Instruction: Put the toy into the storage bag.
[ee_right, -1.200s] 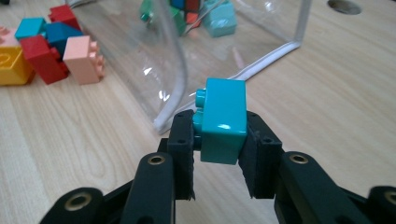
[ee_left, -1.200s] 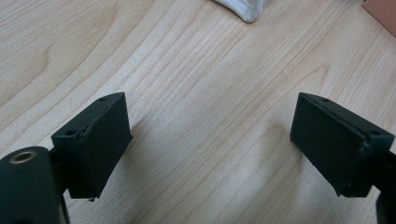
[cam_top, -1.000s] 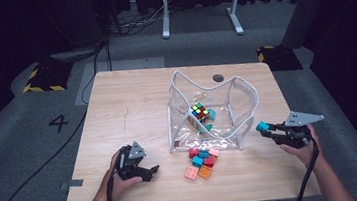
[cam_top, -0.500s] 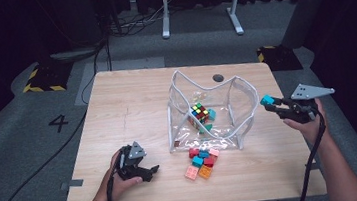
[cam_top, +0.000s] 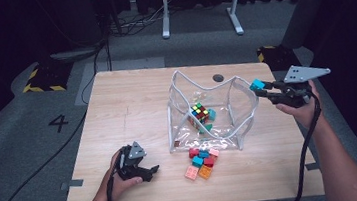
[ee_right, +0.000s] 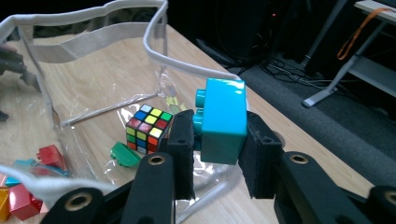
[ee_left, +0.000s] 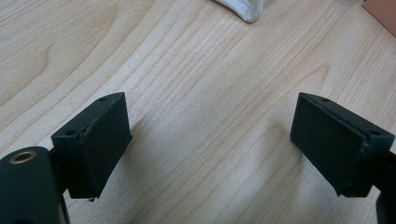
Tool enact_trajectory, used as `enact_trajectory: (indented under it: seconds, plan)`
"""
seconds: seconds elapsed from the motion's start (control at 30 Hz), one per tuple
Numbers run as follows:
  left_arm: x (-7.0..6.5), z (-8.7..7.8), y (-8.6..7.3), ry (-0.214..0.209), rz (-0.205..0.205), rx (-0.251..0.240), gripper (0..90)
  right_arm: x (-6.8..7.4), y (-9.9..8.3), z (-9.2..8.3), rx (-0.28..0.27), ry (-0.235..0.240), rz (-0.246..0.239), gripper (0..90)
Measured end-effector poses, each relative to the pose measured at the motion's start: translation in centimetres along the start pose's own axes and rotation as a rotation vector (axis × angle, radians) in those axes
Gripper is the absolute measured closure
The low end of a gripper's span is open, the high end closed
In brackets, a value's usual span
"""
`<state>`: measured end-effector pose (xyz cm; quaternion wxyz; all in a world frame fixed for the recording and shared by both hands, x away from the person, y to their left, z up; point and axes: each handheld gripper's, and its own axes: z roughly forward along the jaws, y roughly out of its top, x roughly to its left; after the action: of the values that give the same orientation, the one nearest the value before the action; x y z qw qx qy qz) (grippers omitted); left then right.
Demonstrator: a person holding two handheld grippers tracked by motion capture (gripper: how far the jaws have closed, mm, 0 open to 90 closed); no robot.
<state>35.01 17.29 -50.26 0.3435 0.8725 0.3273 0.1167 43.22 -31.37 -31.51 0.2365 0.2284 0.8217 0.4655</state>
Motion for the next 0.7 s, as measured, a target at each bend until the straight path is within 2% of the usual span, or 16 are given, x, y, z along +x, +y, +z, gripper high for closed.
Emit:
enact_trajectory:
  seconds: [0.2,0.33,0.37,0.47,0.63,0.7]
  plan:
    - [0.0,0.0,0.0,-0.001,-0.001,0.0,12.2,0.9,1.4,1.7,0.027,0.057,-0.032,68.3]
    - [0.0,0.0,0.0,0.001,0.0,0.001,12.2,1.2,2.3,3.3,0.064,0.123,-0.041,68.3]
    - [0.0,0.0,0.0,-0.001,0.001,0.001,12.2,1.2,2.5,3.8,0.071,0.137,-0.059,68.3]
    - [0.0,0.0,0.0,-0.001,-0.001,0.001,12.2,1.4,3.4,5.5,0.128,0.161,-0.101,68.2]
    - [0.0,0.0,0.0,-0.001,0.0,0.001,12.2,1.7,4.4,7.4,0.229,0.214,-0.143,68.2]
    - [0.0,0.0,0.0,-0.001,0.0,0.001,12.2,1.8,4.6,8.1,0.277,0.214,-0.175,68.2]
